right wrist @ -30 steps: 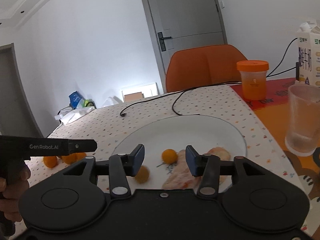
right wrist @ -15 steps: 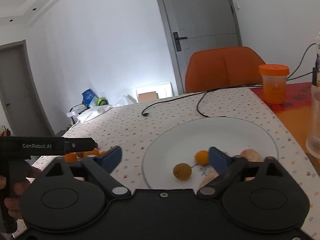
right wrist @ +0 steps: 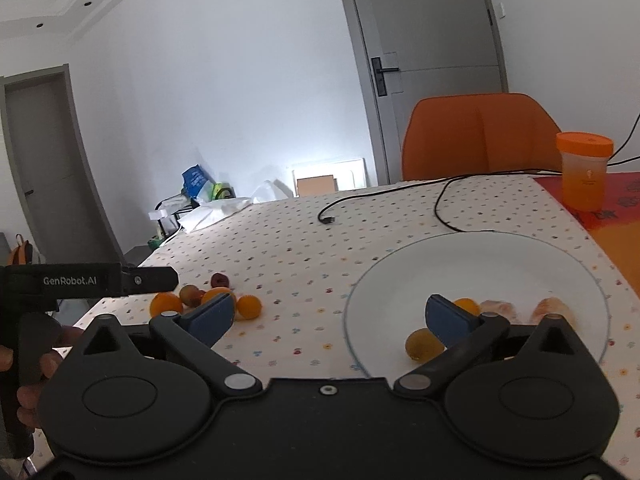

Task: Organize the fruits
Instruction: 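Move both open tools back toward the remaining fruit cluster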

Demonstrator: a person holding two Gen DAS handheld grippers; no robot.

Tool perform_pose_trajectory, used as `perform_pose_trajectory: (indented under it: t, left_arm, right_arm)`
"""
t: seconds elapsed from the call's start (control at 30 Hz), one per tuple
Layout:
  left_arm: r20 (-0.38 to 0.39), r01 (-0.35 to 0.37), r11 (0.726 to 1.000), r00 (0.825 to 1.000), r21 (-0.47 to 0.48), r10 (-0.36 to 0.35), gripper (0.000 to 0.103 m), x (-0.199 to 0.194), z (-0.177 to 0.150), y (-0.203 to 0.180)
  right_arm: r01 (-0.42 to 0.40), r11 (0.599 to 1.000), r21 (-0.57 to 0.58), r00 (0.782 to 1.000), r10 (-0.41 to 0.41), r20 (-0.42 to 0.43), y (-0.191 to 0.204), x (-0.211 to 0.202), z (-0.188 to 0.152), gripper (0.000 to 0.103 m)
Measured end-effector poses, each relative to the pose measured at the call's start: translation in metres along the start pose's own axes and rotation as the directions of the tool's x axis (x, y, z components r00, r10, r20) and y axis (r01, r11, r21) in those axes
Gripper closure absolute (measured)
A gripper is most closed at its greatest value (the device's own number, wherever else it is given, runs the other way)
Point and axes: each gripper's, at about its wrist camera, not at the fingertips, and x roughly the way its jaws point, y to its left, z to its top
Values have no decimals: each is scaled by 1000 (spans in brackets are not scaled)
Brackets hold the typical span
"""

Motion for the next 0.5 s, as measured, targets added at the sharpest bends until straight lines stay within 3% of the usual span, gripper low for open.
perform_pose_trajectory:
  t: [0.5]
  left_arm:
    - [-15,-32,998,999,-50,31,5,9,-5,35]
  right_arm:
    - [-47,998,-36,999,46,-24,29,24,-1,0]
